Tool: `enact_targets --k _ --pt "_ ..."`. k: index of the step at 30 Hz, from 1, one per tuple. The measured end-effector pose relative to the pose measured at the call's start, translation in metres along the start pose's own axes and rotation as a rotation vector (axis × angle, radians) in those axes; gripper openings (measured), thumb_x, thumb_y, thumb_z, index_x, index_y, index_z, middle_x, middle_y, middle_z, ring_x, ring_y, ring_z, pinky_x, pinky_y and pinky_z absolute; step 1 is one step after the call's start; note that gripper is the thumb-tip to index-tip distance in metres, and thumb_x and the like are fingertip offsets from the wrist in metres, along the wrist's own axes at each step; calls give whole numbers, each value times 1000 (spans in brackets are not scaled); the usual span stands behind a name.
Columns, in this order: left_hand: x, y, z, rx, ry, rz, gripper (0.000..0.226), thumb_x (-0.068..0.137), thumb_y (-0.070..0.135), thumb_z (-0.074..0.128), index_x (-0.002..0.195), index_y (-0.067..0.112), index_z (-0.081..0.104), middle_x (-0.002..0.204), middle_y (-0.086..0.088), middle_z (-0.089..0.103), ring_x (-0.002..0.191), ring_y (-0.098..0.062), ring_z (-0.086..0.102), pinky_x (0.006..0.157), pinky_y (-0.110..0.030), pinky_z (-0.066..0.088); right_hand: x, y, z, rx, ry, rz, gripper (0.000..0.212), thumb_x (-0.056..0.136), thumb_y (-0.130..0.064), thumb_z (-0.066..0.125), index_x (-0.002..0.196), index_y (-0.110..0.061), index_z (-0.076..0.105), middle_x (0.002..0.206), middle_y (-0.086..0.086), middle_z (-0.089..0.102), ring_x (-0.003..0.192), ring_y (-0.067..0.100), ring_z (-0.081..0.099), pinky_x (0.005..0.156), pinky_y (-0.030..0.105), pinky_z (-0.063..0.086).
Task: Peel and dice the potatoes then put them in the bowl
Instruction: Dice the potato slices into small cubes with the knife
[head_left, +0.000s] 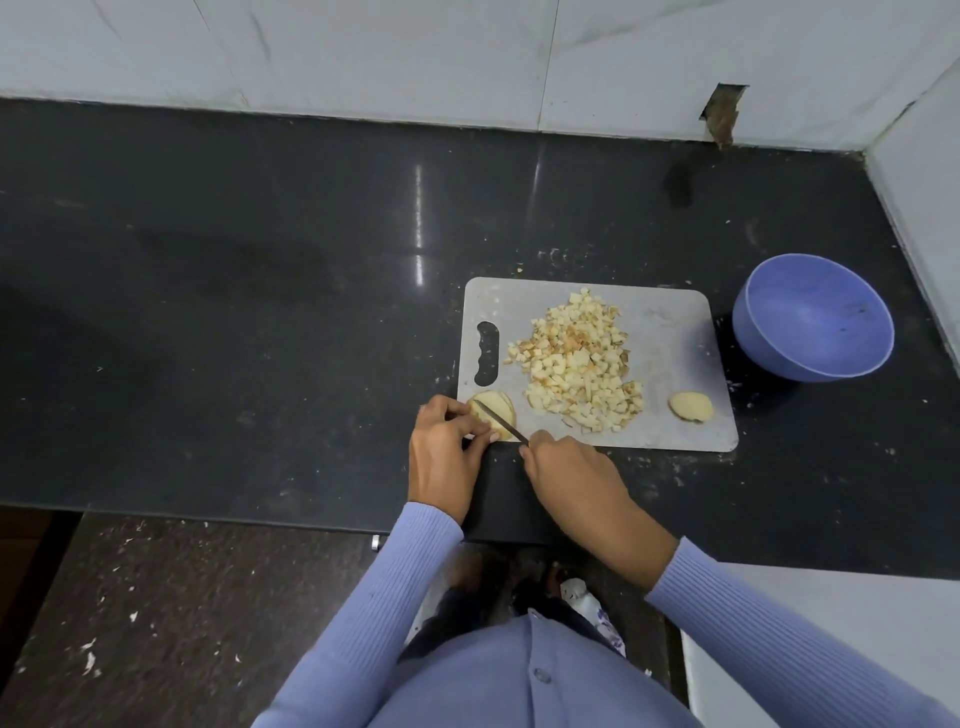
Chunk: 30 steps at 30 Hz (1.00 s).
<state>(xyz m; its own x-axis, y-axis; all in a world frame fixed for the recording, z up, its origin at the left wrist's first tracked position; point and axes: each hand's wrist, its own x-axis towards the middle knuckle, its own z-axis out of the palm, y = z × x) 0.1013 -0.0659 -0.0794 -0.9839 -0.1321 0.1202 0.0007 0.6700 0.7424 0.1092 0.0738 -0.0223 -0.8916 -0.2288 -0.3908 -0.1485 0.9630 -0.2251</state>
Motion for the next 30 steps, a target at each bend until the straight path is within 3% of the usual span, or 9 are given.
enact_targets --k 3,6,10,15,20,24,30 --pt "-1 0 0 23 3 26 8 70 4 82 74 5 75 87 -2 57 85 -17 54 73 -7 35 -19 11 5 -70 -46 34 27 105 -27 28 111 -8 46 104 10 62 95 32 61 65 34 34" --pt "-2 0 0 31 8 26 8 71 5 81 76 4 75 88 -3 59 85 -14 51 73 -3 35 -35 17 10 -119 -102 46 17 103 -21 33 110 -9 43 104 10 63 95 32 62 65 33 34" --pt "-3 0 -1 11 15 17 8 71 6 81 76 6 74 90 -1 58 86 -12 49 76 -1 34 -38 26 -4 -94 -125 65 32 104 -32 27 107 -10 49 102 10 62 94 30 61 66 33 35" --pt "-7 -2 0 -20 61 0 9 70 9 82 76 7 75 93 2 55 89 -1 41 80 0 34 -33 28 -26 114 -69 36 37 101 -40 30 74 -19 45 70 -2 49 71 21 55 65 32 41" --pt "-7 1 1 -79 83 -103 11 68 10 84 73 11 75 92 4 50 87 0 41 78 -1 34 -7 7 -20 116 -18 -26 35 102 -39 29 88 -14 49 77 3 47 72 23 47 64 31 34" --pt "-5 5 0 -97 93 -134 12 65 9 85 71 12 75 88 6 51 87 -9 44 76 -1 34 4 4 -14 80 5 -48 40 103 -37 29 103 -7 55 88 11 56 85 31 56 65 32 34" --pt "-2 4 -1 -110 78 -183 13 63 9 86 68 14 75 85 6 51 87 -10 44 74 -1 33 6 6 -6 52 -39 -34 38 103 -37 29 110 -7 51 102 16 60 94 35 57 68 34 35"
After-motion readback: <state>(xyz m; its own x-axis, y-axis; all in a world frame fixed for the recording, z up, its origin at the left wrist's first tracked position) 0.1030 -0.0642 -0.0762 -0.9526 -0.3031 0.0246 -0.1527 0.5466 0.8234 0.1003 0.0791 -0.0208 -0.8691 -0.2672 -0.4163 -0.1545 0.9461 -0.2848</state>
